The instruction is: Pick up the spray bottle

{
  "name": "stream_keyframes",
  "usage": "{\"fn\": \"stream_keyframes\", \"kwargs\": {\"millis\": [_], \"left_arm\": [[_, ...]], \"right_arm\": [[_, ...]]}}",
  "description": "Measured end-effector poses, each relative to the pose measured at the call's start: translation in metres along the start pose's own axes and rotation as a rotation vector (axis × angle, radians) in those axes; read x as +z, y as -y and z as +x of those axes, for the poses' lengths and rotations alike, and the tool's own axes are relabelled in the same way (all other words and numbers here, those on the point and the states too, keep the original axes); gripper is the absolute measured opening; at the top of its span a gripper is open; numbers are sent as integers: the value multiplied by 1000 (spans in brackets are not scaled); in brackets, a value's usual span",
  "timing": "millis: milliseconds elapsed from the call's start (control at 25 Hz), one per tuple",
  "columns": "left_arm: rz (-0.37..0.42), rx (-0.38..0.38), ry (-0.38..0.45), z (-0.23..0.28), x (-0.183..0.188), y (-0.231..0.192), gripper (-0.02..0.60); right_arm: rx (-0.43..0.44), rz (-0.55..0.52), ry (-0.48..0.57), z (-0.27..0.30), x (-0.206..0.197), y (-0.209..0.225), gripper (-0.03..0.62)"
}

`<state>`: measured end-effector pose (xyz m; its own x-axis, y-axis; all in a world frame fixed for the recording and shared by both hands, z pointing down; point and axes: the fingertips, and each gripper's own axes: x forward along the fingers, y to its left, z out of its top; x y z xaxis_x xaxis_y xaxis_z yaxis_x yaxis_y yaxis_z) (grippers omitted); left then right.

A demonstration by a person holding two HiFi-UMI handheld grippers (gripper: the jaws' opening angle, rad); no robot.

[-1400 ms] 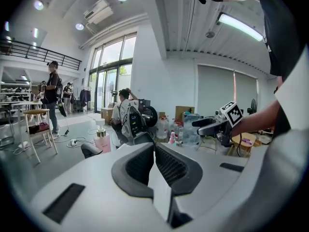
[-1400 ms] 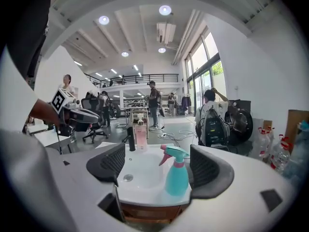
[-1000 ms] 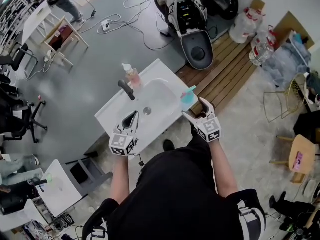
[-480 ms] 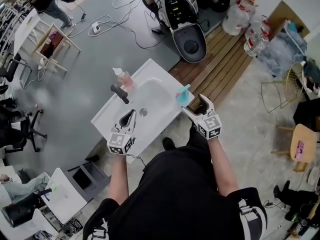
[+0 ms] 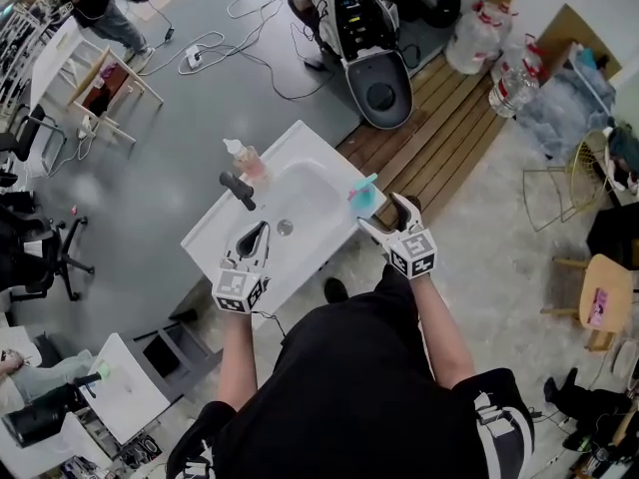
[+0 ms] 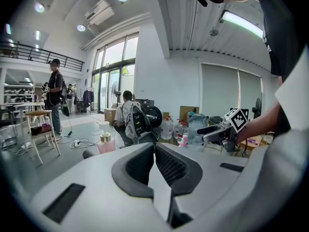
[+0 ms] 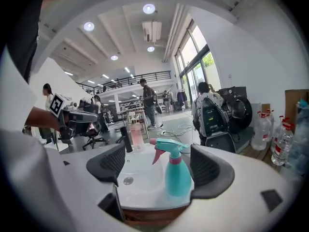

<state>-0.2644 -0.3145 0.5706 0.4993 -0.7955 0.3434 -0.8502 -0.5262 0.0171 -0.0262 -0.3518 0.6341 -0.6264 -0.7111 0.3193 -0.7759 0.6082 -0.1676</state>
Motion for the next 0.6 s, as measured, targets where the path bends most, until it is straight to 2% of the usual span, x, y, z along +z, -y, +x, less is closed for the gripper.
{"fn": "stream_keyframes", "kwargs": {"millis": [240,600], "left_arm": [[-19,42,-24,-10,-10,-6,29],[-26,81,-63,-26,-31,-4,29]], "right_arm": [[17,1,-12,21,-6,2,434],[-3,23,-11,53,-21,14,434]]}}
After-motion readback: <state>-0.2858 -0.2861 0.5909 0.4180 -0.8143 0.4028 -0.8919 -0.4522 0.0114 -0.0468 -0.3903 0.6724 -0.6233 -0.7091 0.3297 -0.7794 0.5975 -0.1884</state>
